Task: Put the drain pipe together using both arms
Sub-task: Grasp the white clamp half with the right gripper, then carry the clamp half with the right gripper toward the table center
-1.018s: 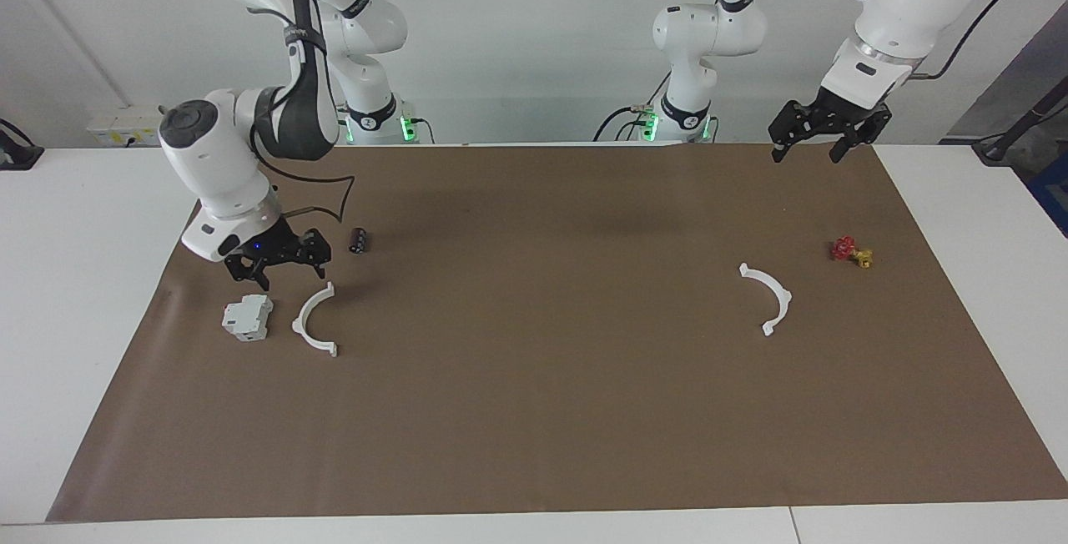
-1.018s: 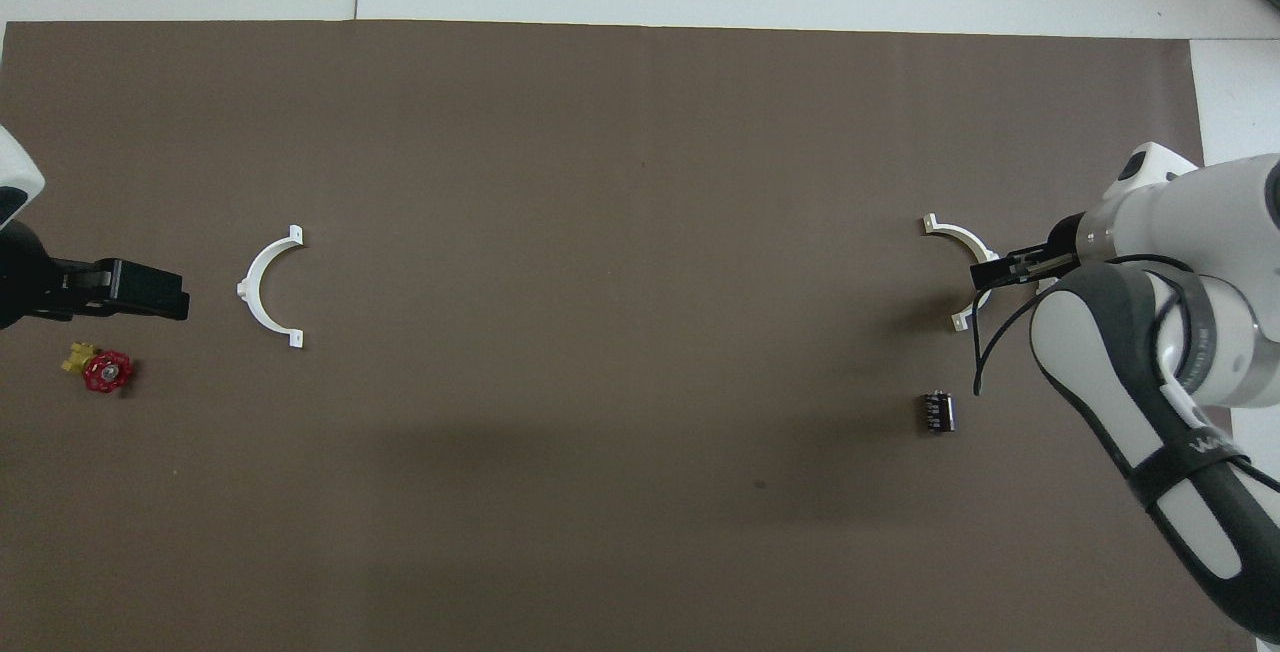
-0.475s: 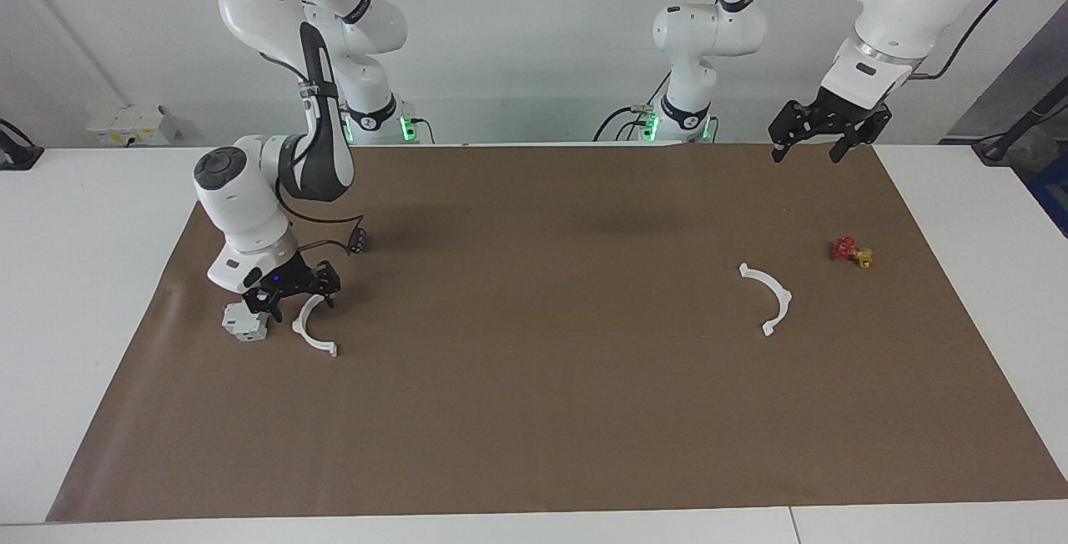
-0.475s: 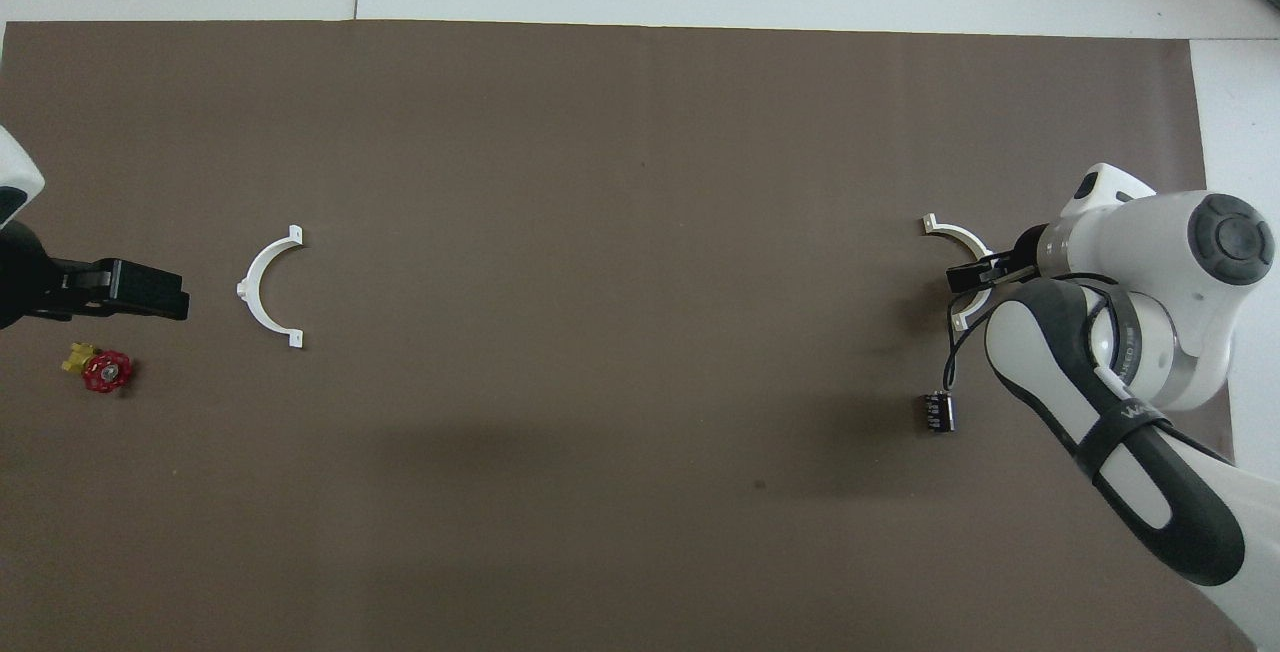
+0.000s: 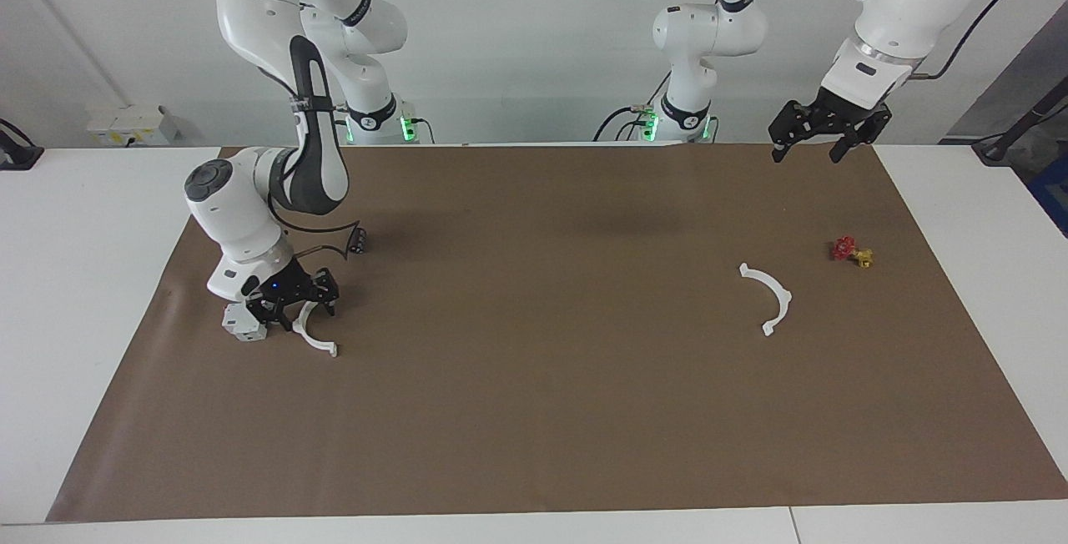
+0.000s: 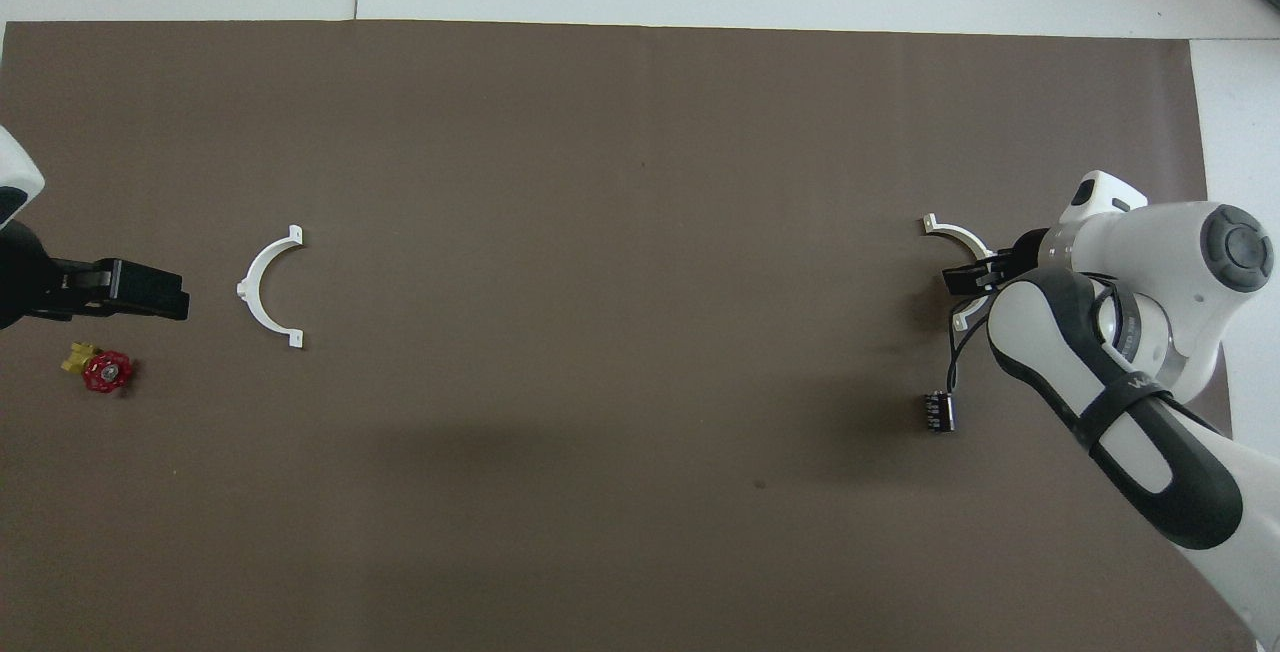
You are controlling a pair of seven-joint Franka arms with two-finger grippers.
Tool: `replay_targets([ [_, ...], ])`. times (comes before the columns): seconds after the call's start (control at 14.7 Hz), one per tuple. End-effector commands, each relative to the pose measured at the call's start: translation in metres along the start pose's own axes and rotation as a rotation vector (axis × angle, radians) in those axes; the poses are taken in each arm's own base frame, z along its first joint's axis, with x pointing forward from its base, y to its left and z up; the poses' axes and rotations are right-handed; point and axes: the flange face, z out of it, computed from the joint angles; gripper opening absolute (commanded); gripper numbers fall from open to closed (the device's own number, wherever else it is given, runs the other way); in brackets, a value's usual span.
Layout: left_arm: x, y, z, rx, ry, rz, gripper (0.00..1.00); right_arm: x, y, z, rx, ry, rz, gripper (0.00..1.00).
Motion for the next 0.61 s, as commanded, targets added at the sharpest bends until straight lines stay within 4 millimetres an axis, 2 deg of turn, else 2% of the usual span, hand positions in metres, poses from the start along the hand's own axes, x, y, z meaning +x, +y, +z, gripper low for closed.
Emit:
replay_targets([
  [0.0,-0.005,-0.001,-0.003,0.016,0.002,-0.005,1.0,-0.004,0.006,0.005,0.004,0.017,-0.027,0.19],
  [0.07,-0.005,-0.001,-0.003,0.016,0.002,-0.005,1.0,-0.002,0.007,0.004,0.002,0.02,-0.016,0.0],
  [0.2,-0.005,-0.001,-0.003,0.016,0.002,-0.005,1.0,0.007,0.006,-0.004,0.005,0.027,0.011,0.0],
  [0.41,-0.005,-0.001,-0.003,0.016,0.002,-0.005,1.0,0.03,-0.01,-0.027,0.036,-0.006,0.069,0.0],
  [0.54,-0.005,-0.001,-0.003,0.016,0.002,-0.005,1.0,0.053,-0.048,-0.036,0.027,-0.05,0.114,0.0],
])
